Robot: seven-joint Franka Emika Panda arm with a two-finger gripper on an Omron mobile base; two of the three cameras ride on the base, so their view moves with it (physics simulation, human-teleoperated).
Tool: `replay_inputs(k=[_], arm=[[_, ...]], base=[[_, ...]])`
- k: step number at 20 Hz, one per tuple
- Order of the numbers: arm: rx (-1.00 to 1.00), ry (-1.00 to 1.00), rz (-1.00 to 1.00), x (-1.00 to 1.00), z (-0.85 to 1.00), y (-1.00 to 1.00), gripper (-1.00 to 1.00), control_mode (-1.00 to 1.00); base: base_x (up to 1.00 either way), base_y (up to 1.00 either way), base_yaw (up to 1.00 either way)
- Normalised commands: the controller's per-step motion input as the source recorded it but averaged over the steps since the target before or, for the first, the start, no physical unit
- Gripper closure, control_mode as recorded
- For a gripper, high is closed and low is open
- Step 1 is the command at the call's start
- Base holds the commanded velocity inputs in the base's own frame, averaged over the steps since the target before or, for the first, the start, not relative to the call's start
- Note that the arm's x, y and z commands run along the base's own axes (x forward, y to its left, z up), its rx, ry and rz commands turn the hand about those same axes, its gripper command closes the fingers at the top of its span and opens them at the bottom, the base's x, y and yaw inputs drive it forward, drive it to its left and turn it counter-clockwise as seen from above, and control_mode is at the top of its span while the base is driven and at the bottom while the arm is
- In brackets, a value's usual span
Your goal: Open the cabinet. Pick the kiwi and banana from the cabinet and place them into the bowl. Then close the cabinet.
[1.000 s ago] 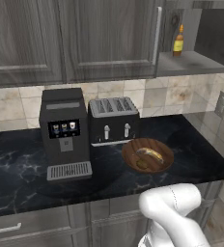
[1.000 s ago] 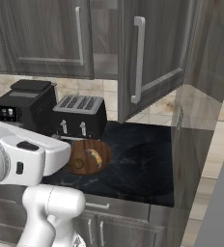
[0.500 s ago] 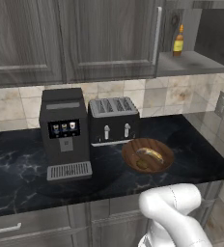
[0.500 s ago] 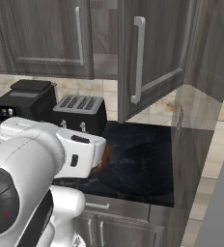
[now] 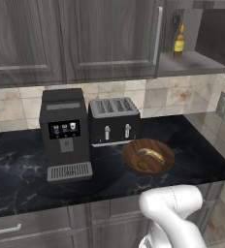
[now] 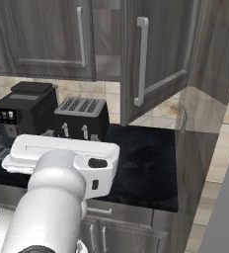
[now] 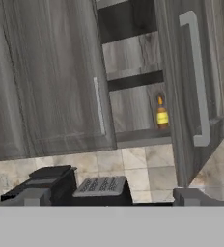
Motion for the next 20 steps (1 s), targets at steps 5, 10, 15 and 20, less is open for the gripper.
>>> replay_inputs(k=[5,10,15,20], arm=[[0.0,-0.12,0.0,0.0,0.0,-0.02,-1.0,-1.0],[0.0,0.0,0.0,0.1,0.0,-0.03,-1.0,-1.0],[0.0,0.0,0.05,0.3,0.0,-0.26,-1.0,-1.0],[0.01,-0.02,0.08,0.44,0.0,-0.43,-1.0,-1.0]], base=[[0.0,0.0,0.0],[0.0,0.0,0.0],[0.0,0.0,0.0],[0.0,0.0,0.0]])
